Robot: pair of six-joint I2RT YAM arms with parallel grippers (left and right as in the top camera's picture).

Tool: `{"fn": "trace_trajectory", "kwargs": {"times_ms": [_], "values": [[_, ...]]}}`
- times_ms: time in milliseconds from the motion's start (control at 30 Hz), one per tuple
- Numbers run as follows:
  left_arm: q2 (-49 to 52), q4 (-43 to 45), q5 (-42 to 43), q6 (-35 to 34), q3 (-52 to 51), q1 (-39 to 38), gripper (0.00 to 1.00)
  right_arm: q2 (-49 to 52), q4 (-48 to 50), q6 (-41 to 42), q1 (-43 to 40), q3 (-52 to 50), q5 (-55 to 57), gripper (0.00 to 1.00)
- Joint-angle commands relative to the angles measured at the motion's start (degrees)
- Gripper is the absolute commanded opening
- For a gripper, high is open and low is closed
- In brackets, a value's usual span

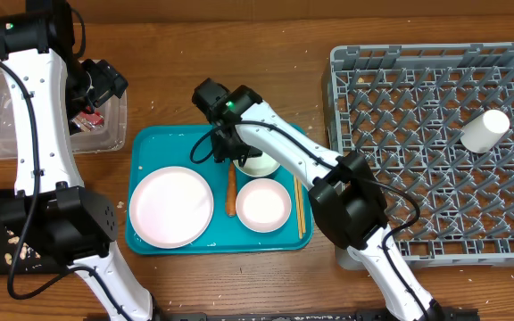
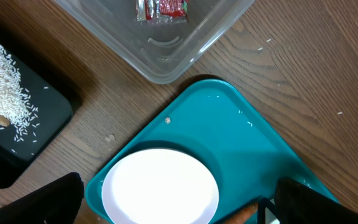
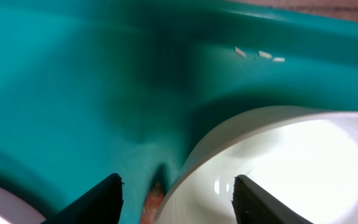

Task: Sort waste into correct bins and load items into the dishwasher

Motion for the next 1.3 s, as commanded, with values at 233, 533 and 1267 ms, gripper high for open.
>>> {"fn": "trace_trajectory", "kwargs": {"times_ms": [233,533,1267], "values": [[-0.6,0.1,-0.7,-0.5,1.3,0.1,1.00,0.6,-2.6,0.5,0.1,2.8,2.1,0.38],[-0.6,0.1,-0.7,-0.5,1.3,0.1,1.00,-0.9,-7.5,0.5,-0.5,8.1,1.9,0.08],[-0.6,0.1,-0.7,-0.5,1.3,0.1,1.00,-14.6,-26.0,-18.2,-26.7,29.9,-21.9,0.04]]}}
